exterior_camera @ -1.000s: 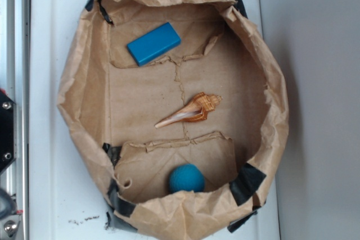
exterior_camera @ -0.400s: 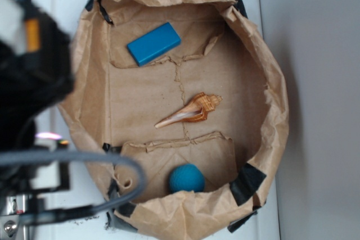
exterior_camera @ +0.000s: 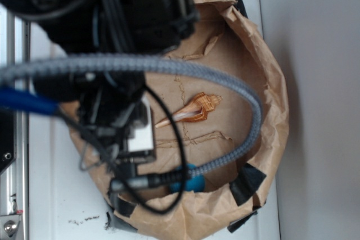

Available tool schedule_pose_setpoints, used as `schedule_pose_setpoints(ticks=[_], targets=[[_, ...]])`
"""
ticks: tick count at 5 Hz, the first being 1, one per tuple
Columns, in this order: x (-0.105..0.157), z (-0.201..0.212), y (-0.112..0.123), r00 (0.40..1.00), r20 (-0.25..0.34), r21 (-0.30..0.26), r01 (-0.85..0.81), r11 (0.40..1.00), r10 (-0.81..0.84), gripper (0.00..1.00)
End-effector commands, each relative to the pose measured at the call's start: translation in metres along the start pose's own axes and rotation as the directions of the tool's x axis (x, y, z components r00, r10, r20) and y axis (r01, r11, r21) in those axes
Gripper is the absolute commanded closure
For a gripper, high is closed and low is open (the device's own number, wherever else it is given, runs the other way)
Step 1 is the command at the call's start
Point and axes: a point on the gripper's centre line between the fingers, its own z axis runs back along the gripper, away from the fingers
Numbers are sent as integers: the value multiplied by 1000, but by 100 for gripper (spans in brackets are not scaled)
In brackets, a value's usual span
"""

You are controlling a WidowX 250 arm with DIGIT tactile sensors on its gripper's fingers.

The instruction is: Grab the blue block.

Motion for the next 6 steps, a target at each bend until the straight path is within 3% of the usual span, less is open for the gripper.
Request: schedule_pose_setpoints(ticks=[1,3,4,6], targets=[[6,15,2,998,57,8,-3,1000,3,0],[34,-69,34,993,-33,141,-107,984,112,0],[35,-108,51,984,-34,201,-165,966,175,0],[35,-153,94,932,22,278,-354,893,362,0]])
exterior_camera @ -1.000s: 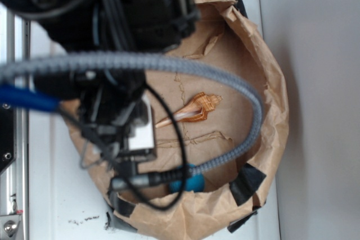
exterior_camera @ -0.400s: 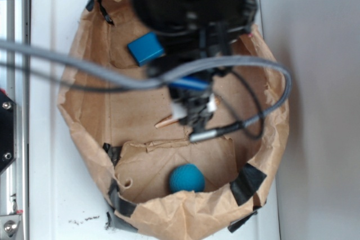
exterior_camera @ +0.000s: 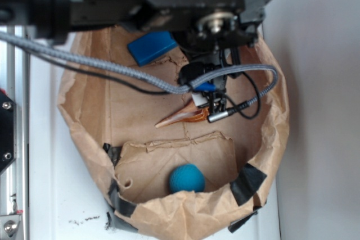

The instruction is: Grab the blue block.

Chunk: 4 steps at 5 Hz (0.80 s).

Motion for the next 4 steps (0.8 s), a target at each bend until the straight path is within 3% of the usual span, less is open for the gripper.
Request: schedule_pose_setpoints(ticks=[1,2,3,4], targets=[[15,-21,35,983,10,41,-186,982,186,0],[17,-29,42,981,-1,64,-194,979,195,0],[7,-17,44,986,-43,37,-157,987,158,0],[-10,8,45,994,-13,-86,-105,991,105,0]])
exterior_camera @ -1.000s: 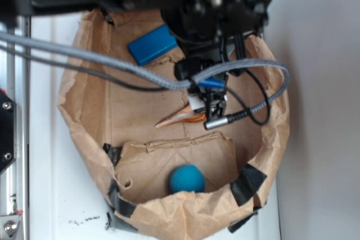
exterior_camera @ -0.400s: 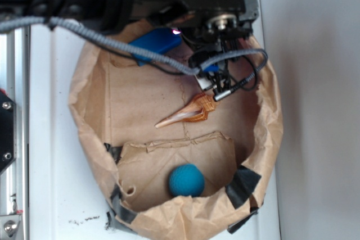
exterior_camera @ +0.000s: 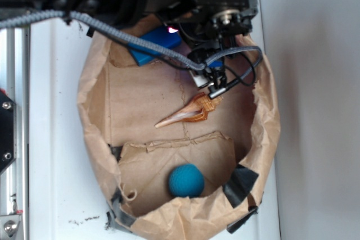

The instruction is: Grab the blue block.

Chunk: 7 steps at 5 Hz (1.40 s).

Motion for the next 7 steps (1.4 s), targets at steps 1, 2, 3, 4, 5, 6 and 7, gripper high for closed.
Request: schedule_pose_setpoints(ticks=[1,2,3,4,5,6,7], targets=[[-27,54,21,993,60,-140,-89,986,98,0],[-27,54,21,993,60,-140,-89,986,98,0],[-27,54,21,993,60,-140,-89,986,98,0],[-25,37,16,968,69,-124,-233,965,242,0],[-22,28,18,950,88,-94,-290,952,299,0],[-23,24,18,946,127,-84,-290,953,299,0],[-17,9,27,948,113,-83,-291,953,299,0]])
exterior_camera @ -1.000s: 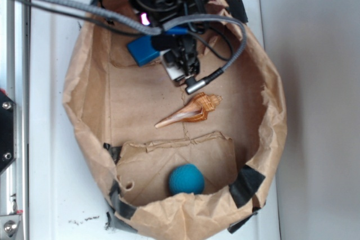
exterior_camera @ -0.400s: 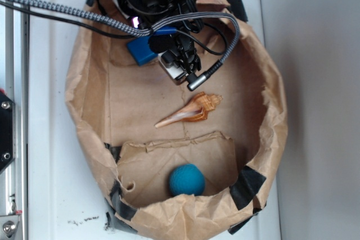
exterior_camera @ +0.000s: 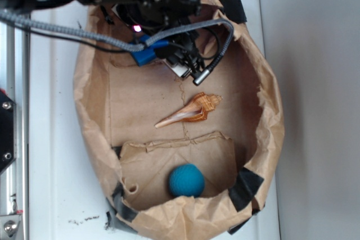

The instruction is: Grab the blue block.

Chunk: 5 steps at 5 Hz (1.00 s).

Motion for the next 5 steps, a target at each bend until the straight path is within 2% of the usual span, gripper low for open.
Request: schedule_pose_setpoints(ticks=[1,2,3,4,5], targets=[[13,-13,15,1000,20,-5,-1,1000,1,0],[13,-20,24,999,16,-26,35,999,-34,0],[17,-33,24,983,14,-145,182,973,-181,0],[15,-37,19,962,-1,-205,268,941,-274,0],[14,-30,16,952,24,-259,301,918,-306,100]])
